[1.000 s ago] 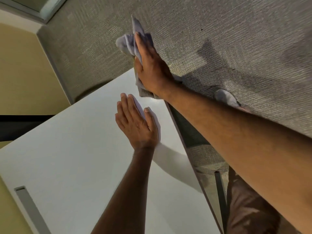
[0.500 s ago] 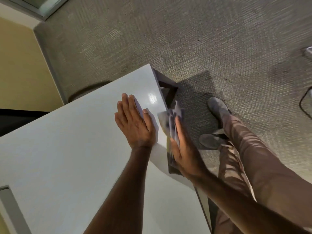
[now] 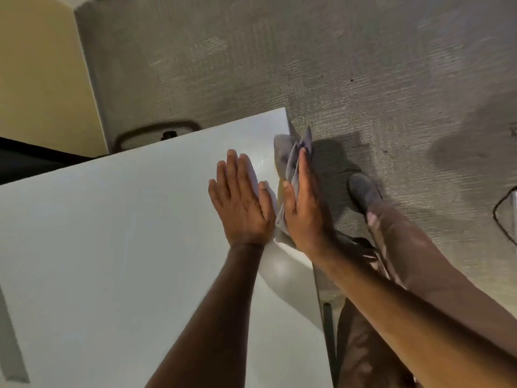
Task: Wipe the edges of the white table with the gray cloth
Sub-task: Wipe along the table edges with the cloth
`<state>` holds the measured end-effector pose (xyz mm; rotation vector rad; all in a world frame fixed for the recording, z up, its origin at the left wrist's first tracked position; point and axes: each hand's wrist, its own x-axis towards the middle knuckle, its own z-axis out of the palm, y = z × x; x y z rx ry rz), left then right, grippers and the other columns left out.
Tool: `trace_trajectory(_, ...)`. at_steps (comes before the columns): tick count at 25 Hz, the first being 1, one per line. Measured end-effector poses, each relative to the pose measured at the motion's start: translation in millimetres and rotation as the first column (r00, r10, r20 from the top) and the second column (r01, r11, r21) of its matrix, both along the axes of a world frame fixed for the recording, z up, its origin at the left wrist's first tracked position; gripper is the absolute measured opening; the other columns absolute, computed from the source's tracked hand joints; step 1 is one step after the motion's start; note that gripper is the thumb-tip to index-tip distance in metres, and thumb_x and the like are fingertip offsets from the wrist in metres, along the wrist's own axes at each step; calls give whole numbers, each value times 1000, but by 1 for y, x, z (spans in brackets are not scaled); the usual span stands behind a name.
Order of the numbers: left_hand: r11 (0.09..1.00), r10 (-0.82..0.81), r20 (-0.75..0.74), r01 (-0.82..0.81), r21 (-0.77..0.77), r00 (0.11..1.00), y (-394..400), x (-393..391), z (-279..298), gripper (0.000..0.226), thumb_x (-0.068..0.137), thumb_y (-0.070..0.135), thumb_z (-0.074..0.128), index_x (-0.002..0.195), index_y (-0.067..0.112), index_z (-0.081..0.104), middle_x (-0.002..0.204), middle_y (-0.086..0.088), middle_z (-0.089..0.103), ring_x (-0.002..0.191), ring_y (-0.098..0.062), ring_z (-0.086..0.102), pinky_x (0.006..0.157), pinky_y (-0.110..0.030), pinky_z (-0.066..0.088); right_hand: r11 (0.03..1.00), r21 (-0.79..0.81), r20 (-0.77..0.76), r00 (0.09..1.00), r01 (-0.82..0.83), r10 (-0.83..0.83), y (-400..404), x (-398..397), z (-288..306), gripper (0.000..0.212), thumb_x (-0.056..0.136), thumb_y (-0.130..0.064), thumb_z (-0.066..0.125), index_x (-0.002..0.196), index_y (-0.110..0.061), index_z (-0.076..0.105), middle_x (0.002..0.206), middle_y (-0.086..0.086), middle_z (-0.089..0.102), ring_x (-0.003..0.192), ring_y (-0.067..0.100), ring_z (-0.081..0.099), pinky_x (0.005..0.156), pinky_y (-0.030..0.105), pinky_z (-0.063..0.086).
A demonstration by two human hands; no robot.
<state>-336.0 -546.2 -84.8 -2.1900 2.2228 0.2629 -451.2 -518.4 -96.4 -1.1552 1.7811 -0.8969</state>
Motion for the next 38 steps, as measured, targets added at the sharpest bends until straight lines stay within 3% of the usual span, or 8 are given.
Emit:
trace_trajectory(6,999,42,-42,-41,9,998,-1,-6,6,71,107,53,9,166,16,20,176,-8,15,164,-28,9,130,-59,15,999,11,1,999,-32,32,-83,-15,-8,68,109,-47,34,167,-20,11,172,9,26,144,26,52,101,31,56)
trace_trajectory(10,997,81,-45,-81,5,996,-6,-8,5,73,106,57,11,165,16,17,174,-13,19,163,-34,15,128,-63,16,986,21,-20,986,-168,168,-112,-31,-1,62,110,-31,44,165,-10,23,170,14,30,151,23,39,108,-1,25)
trace_trajectory(12,991,133,-87,-133,5,987,-8,-13,9,72,105,58,15,164,17,16,173,-14,23,162,-35,17,128,-64,15,948,43,-62,946,-316,318,-126,-49,1,59,110,-30,45,164,-12,27,168,14,34,147,22,41,108,6,30)
trace_trajectory(14,967,254,-129,-255,10,959,-15,-18,11,72,106,58,18,164,15,19,173,-15,23,163,-33,15,129,-64,13,868,42,-81,865,-494,496,-138,-66,-1,59,110,-34,42,164,-17,26,168,12,33,150,26,39,115,31,42)
trace_trajectory(17,835,544,-160,-549,15,824,-33,-23,8,72,107,54,21,165,12,18,175,-11,15,164,-29,8,130,-60,7,746,70,-94,741,-662,665,-155,-84,-2,62,107,-44,35,164,-21,25,166,12,37,149,31,44,105,54,53)
trace_trajectory(25,577,816,-3,-815,-47,578,-82,28,-1,68,108,46,25,167,13,18,177,-7,11,164,-25,6,131,-56,9,441,179,-211,404,-879,890,-205,-81,17,64,104,-43,35,162,-16,31,157,14,51,134,35,59,98,45,57)
trace_trajectory(30,590,806,-15,-806,-50,591,-84,30,-4,66,107,42,27,167,13,19,177,-6,13,165,-24,6,131,-55,8,275,241,-251,214,-931,944,-231,-41,21,61,108,-45,32,161,-16,26,148,16,60,119,34,69,85,44,60)
trace_trajectory(38,598,802,-22,-802,15,597,-86,33,-1,71,105,42,23,167,10,12,177,-9,5,165,-27,-1,130,-60,6,213,264,-265,142,-941,954,-250,56,21,60,111,-45,28,161,-13,25,130,19,68,107,32,72,77,36,53)
